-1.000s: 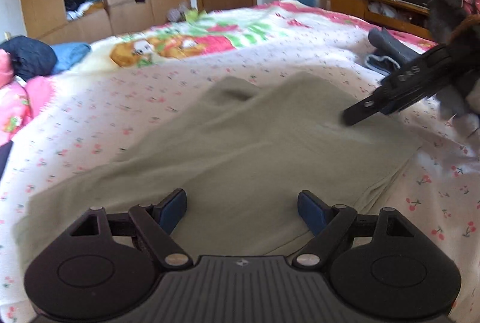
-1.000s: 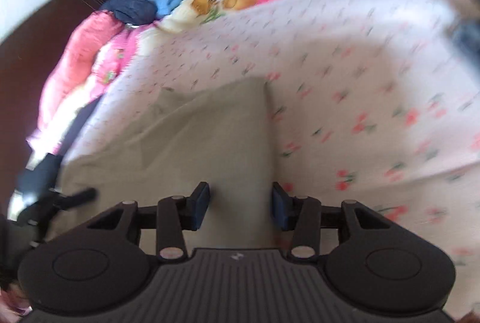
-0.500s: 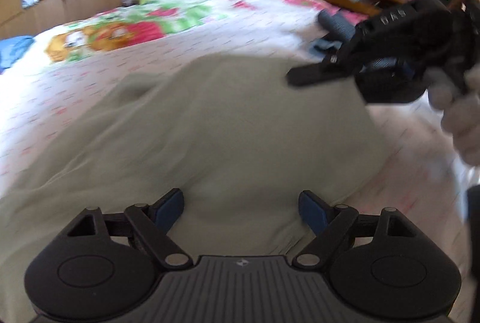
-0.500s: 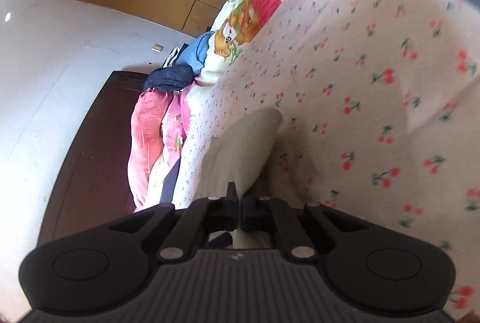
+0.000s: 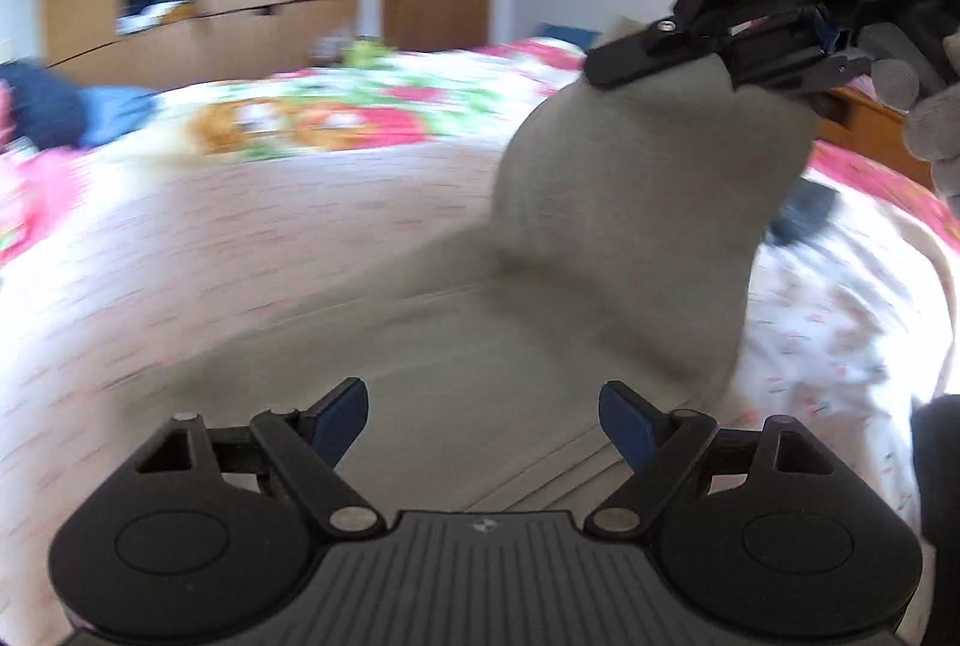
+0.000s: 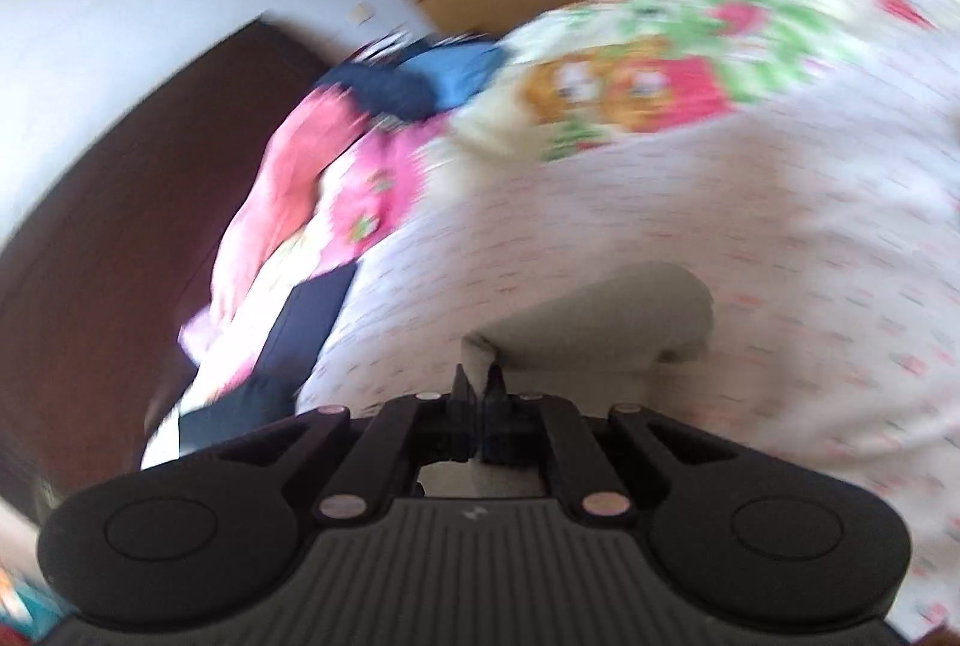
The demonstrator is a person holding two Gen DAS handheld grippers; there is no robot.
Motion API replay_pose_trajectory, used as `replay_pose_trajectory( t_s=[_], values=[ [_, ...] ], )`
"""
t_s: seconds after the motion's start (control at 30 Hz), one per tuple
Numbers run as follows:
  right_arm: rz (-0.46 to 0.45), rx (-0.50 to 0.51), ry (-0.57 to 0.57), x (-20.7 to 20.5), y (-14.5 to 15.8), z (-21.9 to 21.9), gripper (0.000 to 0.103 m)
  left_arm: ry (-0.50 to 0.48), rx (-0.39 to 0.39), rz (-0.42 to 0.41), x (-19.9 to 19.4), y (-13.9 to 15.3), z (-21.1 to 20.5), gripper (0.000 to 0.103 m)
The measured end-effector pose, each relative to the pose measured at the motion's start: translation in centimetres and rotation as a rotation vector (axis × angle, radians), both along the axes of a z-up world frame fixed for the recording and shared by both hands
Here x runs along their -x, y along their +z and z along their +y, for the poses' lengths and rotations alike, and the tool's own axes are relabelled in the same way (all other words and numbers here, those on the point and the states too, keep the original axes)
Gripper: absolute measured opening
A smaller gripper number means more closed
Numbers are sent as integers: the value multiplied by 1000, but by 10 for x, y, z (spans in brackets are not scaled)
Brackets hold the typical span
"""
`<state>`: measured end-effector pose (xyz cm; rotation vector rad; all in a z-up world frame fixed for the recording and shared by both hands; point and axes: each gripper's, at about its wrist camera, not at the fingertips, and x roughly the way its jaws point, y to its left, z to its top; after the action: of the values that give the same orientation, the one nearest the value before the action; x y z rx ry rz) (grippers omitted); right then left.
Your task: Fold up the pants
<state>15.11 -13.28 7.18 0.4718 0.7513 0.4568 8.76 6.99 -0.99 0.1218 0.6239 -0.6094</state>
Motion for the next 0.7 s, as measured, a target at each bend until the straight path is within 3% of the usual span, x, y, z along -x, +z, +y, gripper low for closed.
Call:
replay_pose_trajectory(
  t_s=[0.17,0.33,0.47,0.63,0.7],
  values=[
    [13,154,191,-32,-28,134,4,129,63,6,29,-3,61,96],
    [64,269,288,-34,-77,206,5,185,100,30,46,-17,85,97],
    [32,408,412,-11,-85,227,10,192,133,49,53,-22,97,97],
    [44,375,388,2,-67,200,14,197,147,46,53,-23,103,97],
    [23,361,369,10,-57,184,29,199,158,48,49,-22,104,98]
  ],
)
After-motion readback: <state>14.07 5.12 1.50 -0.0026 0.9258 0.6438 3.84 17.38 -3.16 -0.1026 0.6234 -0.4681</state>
